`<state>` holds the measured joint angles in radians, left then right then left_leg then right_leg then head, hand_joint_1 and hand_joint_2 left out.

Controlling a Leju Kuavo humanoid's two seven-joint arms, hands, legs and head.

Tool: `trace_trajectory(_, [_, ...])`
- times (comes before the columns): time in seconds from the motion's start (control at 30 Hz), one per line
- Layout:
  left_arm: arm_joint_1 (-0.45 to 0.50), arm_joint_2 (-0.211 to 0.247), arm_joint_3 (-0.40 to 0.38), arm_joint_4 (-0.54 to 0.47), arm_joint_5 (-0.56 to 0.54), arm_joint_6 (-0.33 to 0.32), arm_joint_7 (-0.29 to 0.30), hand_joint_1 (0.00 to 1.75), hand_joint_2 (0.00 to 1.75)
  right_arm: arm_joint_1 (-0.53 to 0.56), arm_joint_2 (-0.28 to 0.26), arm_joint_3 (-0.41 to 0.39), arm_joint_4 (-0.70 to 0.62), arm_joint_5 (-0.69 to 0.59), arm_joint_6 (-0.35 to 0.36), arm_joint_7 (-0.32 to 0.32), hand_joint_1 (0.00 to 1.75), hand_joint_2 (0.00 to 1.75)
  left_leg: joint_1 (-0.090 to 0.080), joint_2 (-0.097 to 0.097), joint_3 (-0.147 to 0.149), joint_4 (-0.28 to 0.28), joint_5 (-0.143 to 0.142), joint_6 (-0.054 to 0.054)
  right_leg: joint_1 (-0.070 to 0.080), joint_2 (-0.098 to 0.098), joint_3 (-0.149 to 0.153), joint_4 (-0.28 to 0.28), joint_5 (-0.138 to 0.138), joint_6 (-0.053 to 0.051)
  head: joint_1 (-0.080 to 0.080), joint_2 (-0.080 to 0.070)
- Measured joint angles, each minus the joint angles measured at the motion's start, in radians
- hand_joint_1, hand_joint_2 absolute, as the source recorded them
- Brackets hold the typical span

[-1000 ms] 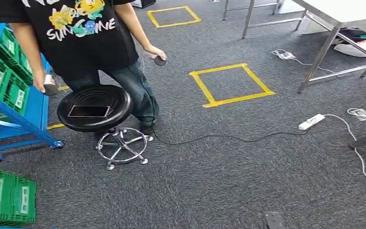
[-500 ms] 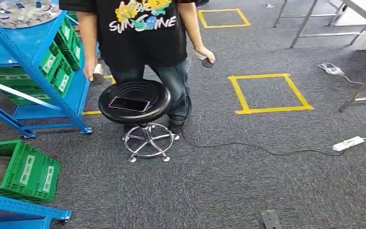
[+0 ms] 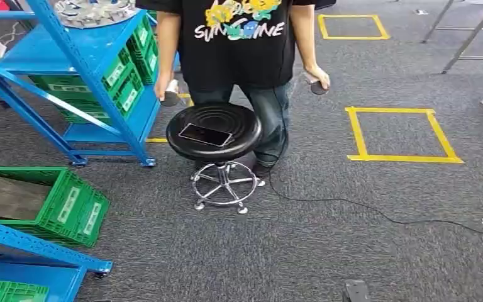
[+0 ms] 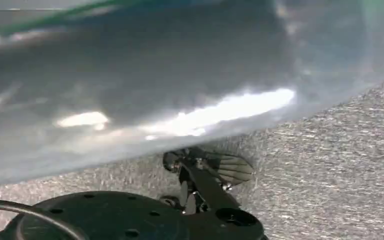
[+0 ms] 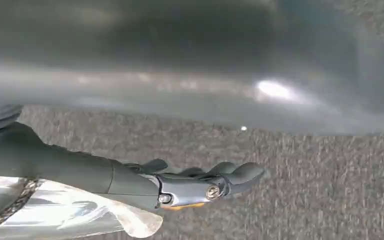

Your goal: Take the parts from the cabinet and place them on the table.

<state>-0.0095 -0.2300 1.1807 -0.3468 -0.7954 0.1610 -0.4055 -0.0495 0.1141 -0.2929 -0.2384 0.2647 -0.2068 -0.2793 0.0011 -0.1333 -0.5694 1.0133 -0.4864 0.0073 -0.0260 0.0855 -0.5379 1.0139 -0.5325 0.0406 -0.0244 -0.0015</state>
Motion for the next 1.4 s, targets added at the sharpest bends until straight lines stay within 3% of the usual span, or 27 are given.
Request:
trace_trajectory(0.07, [0.002,0.0,0.001,0.0,0.0,0.0,0.0,0.0,0.0,0.001,0.0,0.0,0.0,0.0,0.0,0.0,0.0,0.0,0.003,-0.01,-0.001,-0.002,0.003,-0.005,0.002,-0.008,0.0,0.0,0.0,-0.005,-0.001,0.0])
trace_trajectory(0.1, [0.005,0.001,0.002,0.0,0.0,0.0,0.0,0.0,0.0,-0.002,0.0,-0.002,0.0,0.0,-0.001,0.0,0.0,0.0,0.006,-0.011,-0.005,0.007,-0.005,-0.008,-0.005,-0.032,0.006,-0.009,0.006,-0.019,-0.001,0.0])
trace_trajectory(0.13, [-0.002,0.0,0.005,0.001,-0.002,0.0,0.0,0.0,0.0,0.003,0.0,-0.004,0.0,0.001,-0.001,0.0,0.0,0.0,0.0,0.116,-0.131,0.275,-0.128,-0.02,0.01,-0.1,0.015,-0.01,-0.003,-0.036,-0.009,0.0])
trace_trajectory(0.17, [-0.002,0.0,0.006,0.001,-0.003,0.0,0.0,0.0,0.0,0.003,0.0,-0.005,0.0,0.001,-0.001,0.0,0.0,0.0,0.0,0.12,-0.149,0.31,-0.132,-0.019,0.012,-0.117,0.017,-0.01,-0.006,-0.038,-0.009,0.0])
trace_trajectory(0.2, [0.0,0.0,0.006,0.001,-0.003,0.0,0.0,0.0,0.0,0.002,0.0,-0.007,0.0,0.001,-0.001,0.0,0.0,0.0,0.0,0.122,-0.143,0.297,-0.111,-0.017,0.015,-0.13,0.019,-0.01,-0.008,-0.04,-0.009,0.0])
trace_trajectory(0.27, [0.004,0.0,0.007,0.001,-0.003,0.0,0.0,0.0,0.0,-0.002,0.0,-0.007,0.0,0.001,-0.001,0.0,0.0,0.0,-0.004,0.133,-0.079,0.164,-0.028,-0.005,0.018,-0.154,0.028,-0.01,-0.014,-0.039,-0.009,0.0])
trace_trajectory(0.3, [0.004,0.0,0.008,0.001,-0.003,0.0,0.0,0.0,0.0,-0.002,0.0,-0.007,0.0,0.001,-0.001,0.0,0.0,0.0,-0.012,0.166,-0.031,0.074,0.013,0.007,0.02,-0.166,0.036,-0.011,-0.019,-0.037,-0.009,0.0])
trace_trajectory(0.33, [0.001,0.001,0.008,0.001,-0.003,0.0,0.0,0.0,0.0,-0.002,0.0,-0.007,0.0,0.001,-0.001,-0.001,0.0,0.0,-0.026,0.222,-0.007,0.031,0.002,0.016,0.022,-0.177,0.033,-0.012,-0.024,-0.033,-0.008,0.0])
trace_trajectory(0.47, [0.001,0.002,0.009,0.001,-0.003,0.0,-0.002,0.0,0.0,-0.008,0.002,-0.007,0.0,0.001,-0.001,-0.001,0.0,0.0,-0.032,0.187,-0.008,0.007,-0.004,0.025,0.027,-0.228,0.051,-0.015,-0.034,-0.017,-0.01,0.0])
trace_trajectory(0.5, [0.003,0.001,0.009,0.001,-0.003,0.0,-0.002,0.0,0.0,-0.009,0.002,-0.007,-0.003,0.001,-0.001,-0.001,0.0,0.0,-0.019,0.176,0.005,-0.008,0.006,0.029,0.026,-0.225,0.044,-0.014,-0.044,-0.011,-0.011,0.0])
trace_trajectory(0.53, [0.005,0.001,0.009,0.001,-0.003,0.0,-0.002,0.0,0.0,-0.012,0.002,-0.007,-0.003,0.002,-0.001,-0.002,0.0,0.0,-0.019,0.166,0.009,-0.012,0.007,0.03,0.024,-0.16,0.04,0.009,-0.06,-0.004,-0.004,0.0])
trace_trajectory(0.57, [0.001,0.001,0.01,0.001,-0.003,0.0,-0.002,0.0,0.0,-0.013,0.002,-0.008,-0.003,0.002,-0.002,-0.001,0.0,0.0,-0.016,0.154,0.008,-0.012,0.007,0.036,0.021,-0.117,0.006,0.078,-0.094,-0.001,-0.001,0.0])
trace_trajectory(0.63, [-0.003,0.0,0.01,0.002,-0.006,-0.003,-0.002,0.0,0.0,-0.005,0.002,-0.008,-0.002,0.002,-0.002,0.0,0.0,0.0,-0.016,0.125,0.006,-0.012,0.005,0.039,0.017,-0.092,-0.081,0.239,-0.157,0.004,-0.001,0.0])
trace_trajectory(0.67, [-0.003,0.0,0.01,0.002,-0.01,-0.003,-0.002,0.0,0.0,-0.001,0.002,-0.008,-0.002,0.002,-0.003,0.0,0.0,0.0,-0.016,0.109,0.007,-0.012,0.005,0.039,0.016,-0.089,-0.113,0.287,-0.163,0.006,-0.001,0.0])
trace_trajectory(0.73, [-0.001,0.0,0.011,0.003,-0.011,-0.003,-0.002,0.0,0.0,0.001,0.002,-0.009,-0.003,0.002,-0.004,0.0,0.0,0.0,-0.014,0.08,0.012,-0.011,0.003,0.036,0.014,-0.087,-0.11,0.242,-0.103,0.008,-0.001,0.0])
trace_trajectory(0.8, [-0.001,0.0,0.013,0.005,-0.011,-0.003,-0.002,0.0,0.0,-0.002,0.002,-0.009,-0.003,0.002,-0.004,0.0,0.0,0.0,-0.008,0.051,0.017,-0.003,-0.004,0.026,0.008,-0.056,-0.037,0.067,0.006,0.012,-0.001,0.0])
trace_trajectory(0.83, [-0.002,0.0,0.013,0.005,-0.011,-0.004,-0.002,0.0,0.0,-0.002,0.002,-0.009,-0.002,0.002,-0.004,0.0,0.0,0.0,-0.008,0.041,0.015,0.001,-0.009,0.019,0.003,-0.006,-0.016,0.029,0.0,0.013,-0.001,0.0])
trace_trajectory(0.87, [-0.005,0.001,0.015,0.005,-0.011,-0.004,-0.002,0.0,0.0,0.0,0.002,-0.009,-0.002,0.003,-0.004,0.0,0.0,0.0,-0.011,0.028,0.007,0.013,-0.012,0.014,0.0,0.011,-0.004,-0.001,-0.009,0.008,0.001,0.0])
trace_trajectory(0.97, [0.002,0.002,0.019,0.005,-0.011,-0.005,-0.001,0.0,0.0,0.002,0.003,-0.009,-0.002,0.007,-0.005,0.002,0.0,0.0,-0.003,-0.003,-0.002,0.006,-0.003,-0.002,0.008,-0.02,0.0,0.008,-0.01,-0.013,0.0,0.0])
trace_trajectory(1.0, [0.005,0.003,0.023,0.005,-0.011,-0.005,0.0,0.0,0.0,0.001,0.003,-0.009,-0.002,0.008,-0.005,0.002,0.0,0.0,-0.004,-0.008,-0.006,0.011,-0.008,-0.005,-0.003,-0.035,0.005,-0.001,-0.004,-0.023,-0.001,0.0])
trace_trajectory(1.07, [0.006,0.003,0.025,0.005,-0.011,-0.005,0.002,0.0,0.0,-0.001,0.003,-0.01,-0.002,0.012,-0.005,0.001,0.0,0.0,-0.007,0.083,-0.035,0.082,-0.053,-0.017,0.003,-0.06,0.012,-0.003,-0.008,-0.034,-0.012,0.0])
trace_trajectory(1.13, [0.001,0.003,0.026,0.005,-0.011,-0.005,0.004,0.0,0.0,0.005,0.003,-0.01,-0.002,0.014,-0.003,0.002,0.0,0.0,-0.004,0.114,-0.111,0.236,-0.118,-0.024,0.008,-0.096,0.018,-0.003,-0.016,-0.043,-0.011,0.0])
trace_trajectory(1.2, [0.002,0.003,0.028,0.005,-0.011,-0.005,0.007,0.0,0.0,0.008,0.003,-0.01,-0.001,0.015,-0.002,0.004,0.0,0.0,-0.003,0.12,-0.148,0.303,-0.123,-0.025,0.009,-0.126,0.023,-0.003,-0.023,-0.043,-0.011,0.0])
trace_trajectory(1.3, [0.009,0.005,0.035,0.005,-0.018,-0.007,0.01,0.0,0.0,0.006,0.005,-0.01,-0.001,0.015,-0.003,0.005,0.0,0.0,-0.005,0.141,-0.057,0.116,0.004,-0.013,0.01,-0.164,0.045,-0.003,-0.038,-0.039,-0.011,0.0])
trace_trajectory(1.33, [0.009,0.006,0.037,0.005,-0.021,-0.007,0.013,0.0,0.0,0.007,0.006,-0.01,-0.001,0.015,-0.003,0.004,0.0,0.0,-0.011,0.178,-0.026,0.049,0.022,-0.005,0.011,-0.175,0.052,-0.004,-0.043,-0.037,-0.011,0.0])
trace_trajectory(1.37, [0.006,0.008,0.04,0.005,-0.021,-0.008,0.014,0.0,0.0,0.007,0.009,-0.01,-0.001,0.015,-0.003,0.003,0.0,0.0,-0.027,0.219,-0.015,0.036,0.006,0.002,0.019,-0.186,0.049,-0.003,-0.05,-0.03,-0.01,0.0])
trace_trajectory(1.4, [0.001,0.008,0.041,0.005,-0.022,-0.008,0.014,0.0,0.0,0.007,0.009,-0.01,-0.001,0.014,-0.003,0.003,0.0,0.0,-0.026,0.216,-0.01,0.022,-0.002,0.008,0.02,-0.197,0.05,-0.003,-0.052,-0.027,-0.012,0.0])
